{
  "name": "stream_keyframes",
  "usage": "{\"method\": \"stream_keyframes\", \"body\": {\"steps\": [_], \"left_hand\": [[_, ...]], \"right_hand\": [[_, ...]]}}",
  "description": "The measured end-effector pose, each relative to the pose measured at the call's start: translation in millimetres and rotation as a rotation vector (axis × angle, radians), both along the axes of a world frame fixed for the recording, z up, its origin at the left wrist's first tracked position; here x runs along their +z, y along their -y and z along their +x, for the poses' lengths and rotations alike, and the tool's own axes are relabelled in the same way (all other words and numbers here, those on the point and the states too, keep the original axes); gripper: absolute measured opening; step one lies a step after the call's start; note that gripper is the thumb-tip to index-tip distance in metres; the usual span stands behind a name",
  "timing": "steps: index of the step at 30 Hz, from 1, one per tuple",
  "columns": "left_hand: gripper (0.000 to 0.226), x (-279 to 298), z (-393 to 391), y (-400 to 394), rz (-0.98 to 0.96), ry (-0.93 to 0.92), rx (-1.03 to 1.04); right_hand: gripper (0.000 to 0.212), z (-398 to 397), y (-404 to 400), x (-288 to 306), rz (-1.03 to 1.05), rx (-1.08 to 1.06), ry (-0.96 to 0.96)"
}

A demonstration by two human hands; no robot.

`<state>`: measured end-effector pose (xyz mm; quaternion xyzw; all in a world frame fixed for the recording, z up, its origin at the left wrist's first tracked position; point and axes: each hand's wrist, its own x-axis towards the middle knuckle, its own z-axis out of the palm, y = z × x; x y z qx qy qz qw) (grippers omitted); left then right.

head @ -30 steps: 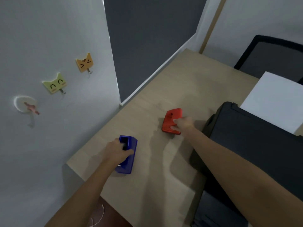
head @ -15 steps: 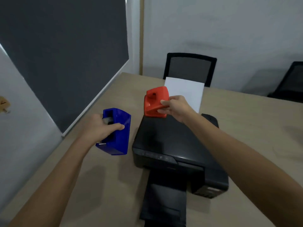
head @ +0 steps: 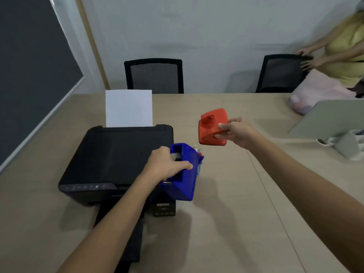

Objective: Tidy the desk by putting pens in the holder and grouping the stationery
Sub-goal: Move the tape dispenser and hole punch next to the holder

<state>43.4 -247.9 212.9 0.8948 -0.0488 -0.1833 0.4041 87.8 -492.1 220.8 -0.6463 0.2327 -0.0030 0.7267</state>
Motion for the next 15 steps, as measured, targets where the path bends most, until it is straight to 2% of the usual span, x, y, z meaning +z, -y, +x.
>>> {"method": "stream_keyframes", "body": {"steps": [5,7,9,15], "left_hand": [[0.045,-54.5,-9.0,74.3,0.11,-0.095,-0.081],[0.04,-76.0,-8.6,93.1,0.158,-0.131,-0.078],[0.037,-96.8,-5.7,104.4,0.209,-0.154,-0.054],[0.051,-155.3,15.2,122.6,0.401,-0.159,0.016]], "right_hand": [[0.031,-19.8,60.8,-49.1,0.033,-0.08,-0.084],[0.039,-21.8,75.1,-71.7,0.032,-0.097,-0.136],[0.036,-22.5,83.5,-93.4,0.028,-0.095,-0.18],[0.03,-8.5,95.2,-164.2,-0.022,-0.027,-0.305]]}}
